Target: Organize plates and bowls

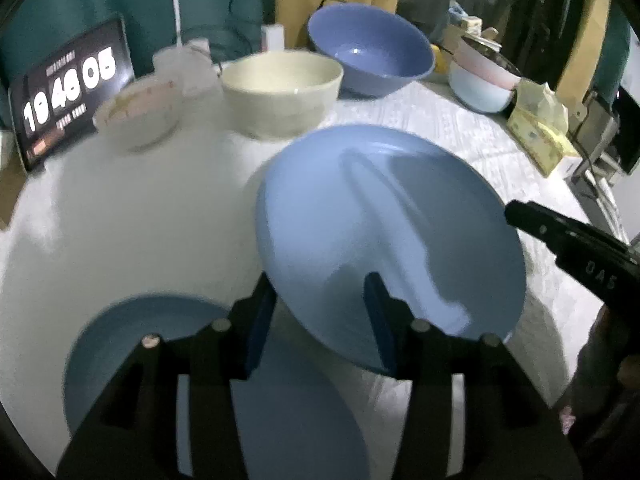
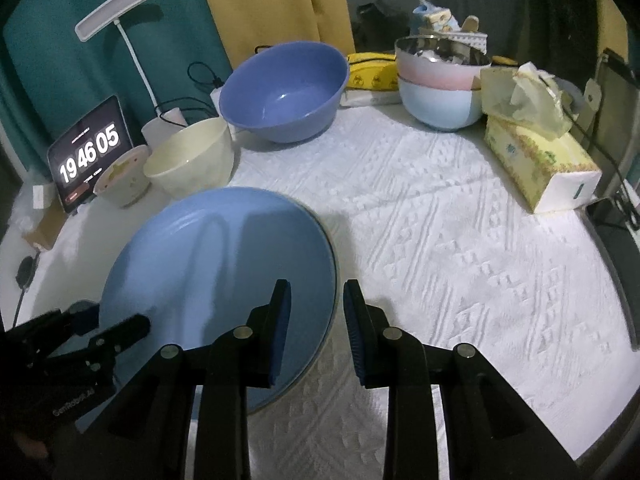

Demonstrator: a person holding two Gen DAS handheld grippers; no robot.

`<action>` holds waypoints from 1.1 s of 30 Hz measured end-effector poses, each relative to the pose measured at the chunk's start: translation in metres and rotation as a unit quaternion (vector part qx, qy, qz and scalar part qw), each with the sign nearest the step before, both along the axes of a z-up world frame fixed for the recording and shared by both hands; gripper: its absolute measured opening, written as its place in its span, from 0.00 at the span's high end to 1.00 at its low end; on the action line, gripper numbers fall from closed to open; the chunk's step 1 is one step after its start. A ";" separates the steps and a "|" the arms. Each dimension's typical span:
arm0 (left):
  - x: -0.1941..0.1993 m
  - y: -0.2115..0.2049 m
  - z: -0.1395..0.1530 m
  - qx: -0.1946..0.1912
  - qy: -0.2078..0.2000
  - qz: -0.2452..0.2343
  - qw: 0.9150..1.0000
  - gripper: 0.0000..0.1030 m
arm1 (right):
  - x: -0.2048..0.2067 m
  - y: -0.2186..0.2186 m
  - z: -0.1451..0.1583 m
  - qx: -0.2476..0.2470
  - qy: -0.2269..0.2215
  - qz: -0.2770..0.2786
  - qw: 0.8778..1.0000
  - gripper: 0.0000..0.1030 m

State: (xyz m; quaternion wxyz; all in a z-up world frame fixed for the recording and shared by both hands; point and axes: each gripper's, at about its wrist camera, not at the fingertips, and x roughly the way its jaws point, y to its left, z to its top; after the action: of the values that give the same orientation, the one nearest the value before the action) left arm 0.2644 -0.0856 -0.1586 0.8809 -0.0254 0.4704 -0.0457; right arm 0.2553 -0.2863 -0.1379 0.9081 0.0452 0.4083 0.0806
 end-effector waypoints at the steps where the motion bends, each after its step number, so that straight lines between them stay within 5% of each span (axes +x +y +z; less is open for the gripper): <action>1: -0.001 0.002 0.000 -0.004 0.001 0.002 1.000 0.54 | -0.001 -0.001 0.001 -0.001 -0.002 -0.002 1.000 0.71; 33: -0.073 0.076 0.037 -0.033 -0.078 0.049 0.995 0.37 | -0.056 0.081 0.026 -0.024 -0.028 0.056 0.998 0.70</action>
State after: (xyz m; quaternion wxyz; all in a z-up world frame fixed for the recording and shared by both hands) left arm 0.1914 -0.0091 -0.1212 0.9147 -0.0741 0.3967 -0.0198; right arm 0.1998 -0.2053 -0.1117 0.9140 -0.0015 0.3868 0.1224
